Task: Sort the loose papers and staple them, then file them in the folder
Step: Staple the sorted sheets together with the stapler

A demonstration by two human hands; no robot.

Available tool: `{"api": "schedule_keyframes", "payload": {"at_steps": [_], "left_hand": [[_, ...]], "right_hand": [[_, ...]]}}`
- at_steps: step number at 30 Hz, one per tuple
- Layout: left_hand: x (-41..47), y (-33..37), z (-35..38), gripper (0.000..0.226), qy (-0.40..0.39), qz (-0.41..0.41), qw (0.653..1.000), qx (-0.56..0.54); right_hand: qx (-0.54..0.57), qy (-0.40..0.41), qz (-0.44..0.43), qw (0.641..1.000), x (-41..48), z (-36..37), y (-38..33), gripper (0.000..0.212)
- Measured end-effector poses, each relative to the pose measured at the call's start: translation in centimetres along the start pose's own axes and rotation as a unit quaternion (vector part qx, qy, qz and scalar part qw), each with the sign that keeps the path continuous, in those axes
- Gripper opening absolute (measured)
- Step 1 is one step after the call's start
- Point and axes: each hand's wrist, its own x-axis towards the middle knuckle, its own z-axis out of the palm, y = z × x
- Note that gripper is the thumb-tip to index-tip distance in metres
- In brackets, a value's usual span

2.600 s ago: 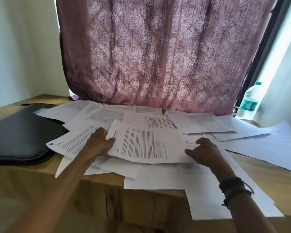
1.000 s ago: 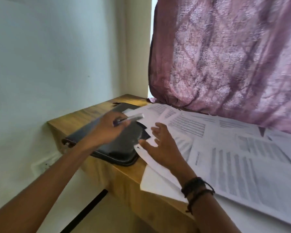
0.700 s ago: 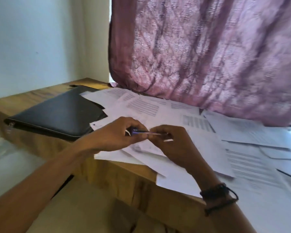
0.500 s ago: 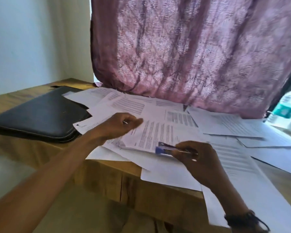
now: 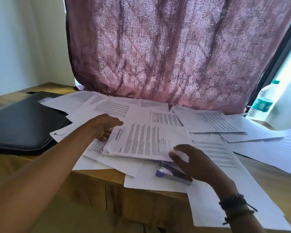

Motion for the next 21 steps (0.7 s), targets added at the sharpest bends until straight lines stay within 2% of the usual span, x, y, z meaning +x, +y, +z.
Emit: {"api": "schedule_keyframes", "payload": {"at_steps": [2,4,6,8,10,12,14,16,17,19,21], "left_hand": [[0.1,0.4,0.1,0.022,-0.02,-0.011,0.999,-0.026],[0.3,0.4,0.1,0.02,-0.034,0.0,0.998,-0.062],[0.5,0.0,0.3,0.029,-0.039,0.032,0.996,-0.076],[0.6,-0.4,1.1,0.032,-0.012,0.097,0.995,-0.025],[0.2,-0.5,1.8,0.032,0.057,0.203,0.977,0.011],[-1.1,-0.1,2.0,0.028,0.106,0.298,0.948,-0.018],[-2.1,0.6,1.7,0.017,0.119,0.347,0.929,-0.053],[-3.0,1.3,1.3,0.008,0.119,0.374,0.918,-0.061],[-3.3,1.6,1.2,0.008,0.119,0.385,0.913,-0.064],[-3.6,2.2,1.1,0.007,0.13,0.406,0.901,-0.081],[-3.6,2.8,1.1,0.007,0.152,0.433,0.883,-0.096]], "right_hand": [[-0.017,-0.028,-0.002,0.999,0.7,0.0,0.1,0.037],[-0.022,-0.025,-0.002,0.999,0.9,0.1,0.6,0.036],[-0.022,-0.029,-0.004,0.999,1.0,0.0,1.1,0.037],[-0.015,-0.046,-0.011,0.999,1.3,-0.1,1.4,0.039],[0.017,-0.043,0.005,0.999,1.8,-0.3,2.0,0.047],[0.064,0.037,0.041,0.996,2.5,-0.9,3.0,0.065],[0.156,0.121,0.096,0.975,3.5,-2.0,4.1,0.083],[0.291,0.123,0.147,0.938,4.2,-3.1,4.8,0.092],[0.356,0.103,0.157,0.916,4.6,-3.6,5.1,0.09],[0.453,0.067,0.13,0.879,5.0,-4.5,5.6,0.07],[0.48,0.093,0.083,0.869,5.2,-4.9,5.9,0.049]]}}
